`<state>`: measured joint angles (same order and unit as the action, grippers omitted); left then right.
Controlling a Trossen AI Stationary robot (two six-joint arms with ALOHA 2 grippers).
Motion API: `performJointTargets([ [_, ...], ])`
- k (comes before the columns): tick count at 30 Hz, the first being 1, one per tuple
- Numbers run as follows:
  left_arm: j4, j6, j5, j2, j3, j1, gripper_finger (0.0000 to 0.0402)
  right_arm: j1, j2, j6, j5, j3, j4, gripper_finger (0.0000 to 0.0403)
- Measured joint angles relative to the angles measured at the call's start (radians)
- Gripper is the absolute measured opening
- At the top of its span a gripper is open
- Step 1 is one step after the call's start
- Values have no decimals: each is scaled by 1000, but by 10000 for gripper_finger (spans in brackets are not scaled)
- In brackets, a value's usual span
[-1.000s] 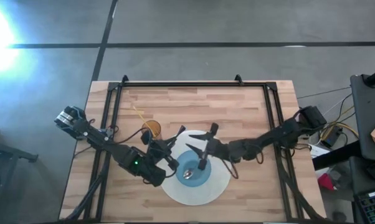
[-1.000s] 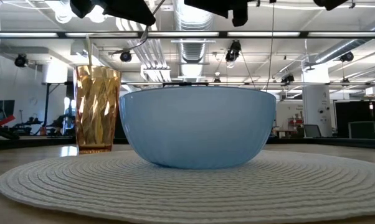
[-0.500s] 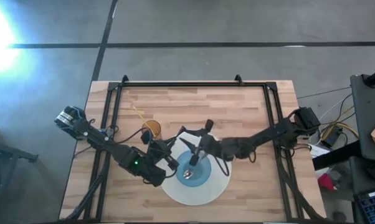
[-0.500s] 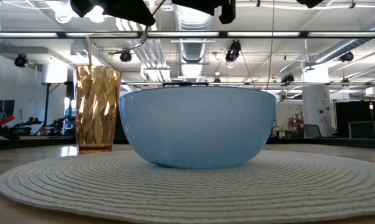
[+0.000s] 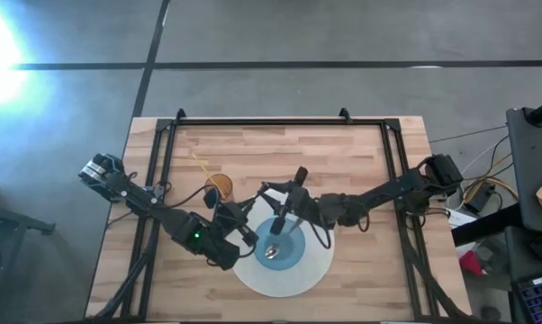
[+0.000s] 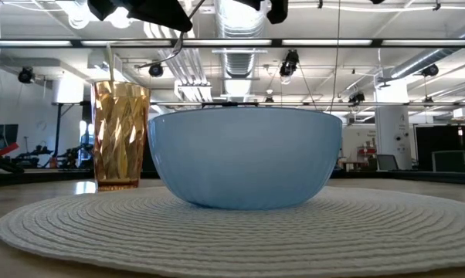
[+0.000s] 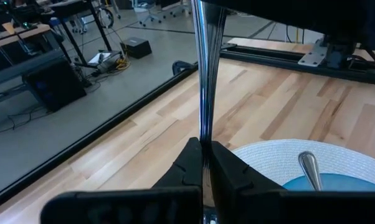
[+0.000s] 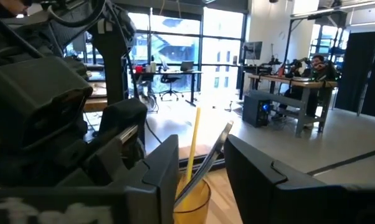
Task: Pick & Place Utensil
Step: Put the silver fork into the blue bowl on the white mat
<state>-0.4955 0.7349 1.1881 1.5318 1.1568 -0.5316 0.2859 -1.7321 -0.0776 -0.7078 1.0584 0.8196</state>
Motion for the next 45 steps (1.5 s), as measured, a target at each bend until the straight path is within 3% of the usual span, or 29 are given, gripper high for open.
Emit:
performJointTargets([
  [12, -2, -20, -10, 1, -1, 2, 9, -25, 3, 107, 18, -14, -19, 15],
  [18, -1, -27, -47, 1, -2, 2, 9, -25, 3, 85, 20, -16, -27, 13],
  [30, 7, -23, -71, 0, 0, 1, 54, -27, 14, 31, 15, -21, -71, 11],
  [45, 6, -21, -73, -2, 0, 0, 182, -26, 146, -33, 44, -37, -258, 11],
])
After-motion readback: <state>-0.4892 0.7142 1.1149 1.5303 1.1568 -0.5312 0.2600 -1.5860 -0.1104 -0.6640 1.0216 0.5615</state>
